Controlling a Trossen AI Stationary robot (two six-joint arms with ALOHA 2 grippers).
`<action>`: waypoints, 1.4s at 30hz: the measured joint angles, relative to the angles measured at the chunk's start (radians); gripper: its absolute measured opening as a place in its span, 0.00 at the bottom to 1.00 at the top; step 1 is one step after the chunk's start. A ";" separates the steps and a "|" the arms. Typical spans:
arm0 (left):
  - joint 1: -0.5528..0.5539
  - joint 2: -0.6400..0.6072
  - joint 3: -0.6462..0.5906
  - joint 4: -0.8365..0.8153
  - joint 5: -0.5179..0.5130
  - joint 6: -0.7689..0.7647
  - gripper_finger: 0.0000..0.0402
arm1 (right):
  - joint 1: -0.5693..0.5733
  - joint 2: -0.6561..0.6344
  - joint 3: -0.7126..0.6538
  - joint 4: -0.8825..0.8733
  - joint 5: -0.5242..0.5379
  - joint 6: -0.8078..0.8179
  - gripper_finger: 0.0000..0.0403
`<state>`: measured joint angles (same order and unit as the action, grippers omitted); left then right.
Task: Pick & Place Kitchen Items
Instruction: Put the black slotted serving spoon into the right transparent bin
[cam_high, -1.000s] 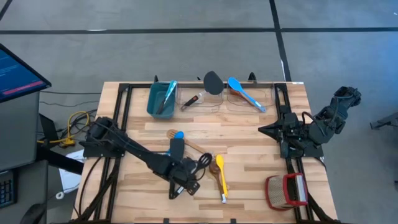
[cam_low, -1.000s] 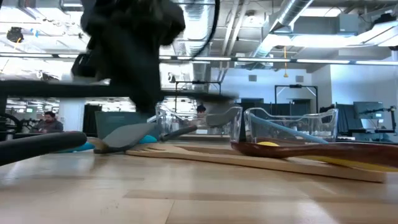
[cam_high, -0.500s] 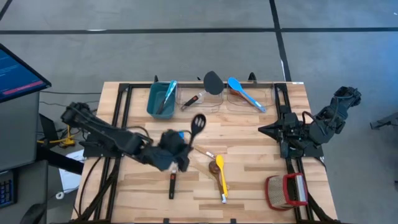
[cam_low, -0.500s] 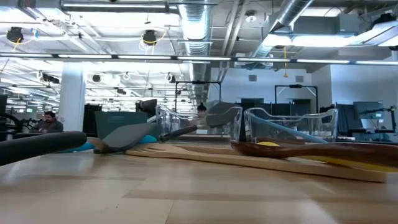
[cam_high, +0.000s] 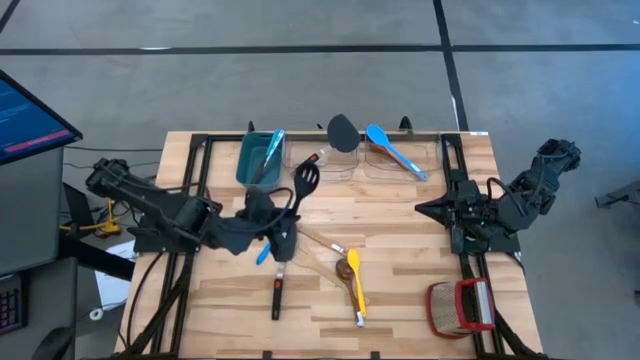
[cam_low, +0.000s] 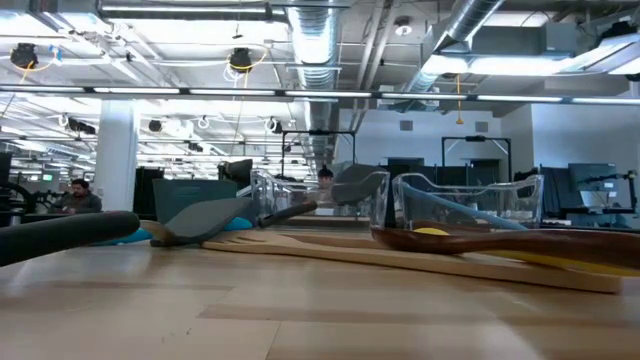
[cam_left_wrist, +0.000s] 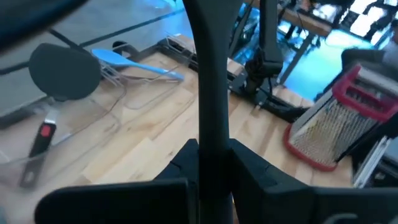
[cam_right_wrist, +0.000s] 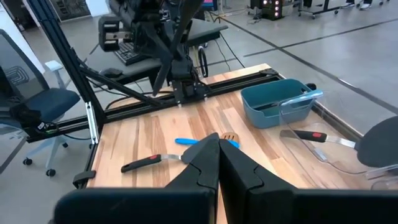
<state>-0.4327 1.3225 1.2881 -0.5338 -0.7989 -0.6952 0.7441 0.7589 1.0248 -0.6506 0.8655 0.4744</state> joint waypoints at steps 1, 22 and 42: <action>0.013 -0.001 0.000 -0.001 0.017 0.022 0.08 | 0.000 0.000 0.000 0.000 0.007 0.011 0.00; 0.411 0.052 0.001 0.334 0.396 0.477 0.08 | -0.141 0.179 0.000 0.019 0.085 0.045 0.00; 0.443 0.159 0.000 0.523 0.379 0.647 0.08 | -0.576 0.286 0.000 0.544 -0.344 -0.343 0.00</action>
<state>0.0105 1.4819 1.2881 -0.0104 -0.4194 -0.0486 0.1681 1.0447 1.0245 -0.1066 0.5217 0.1314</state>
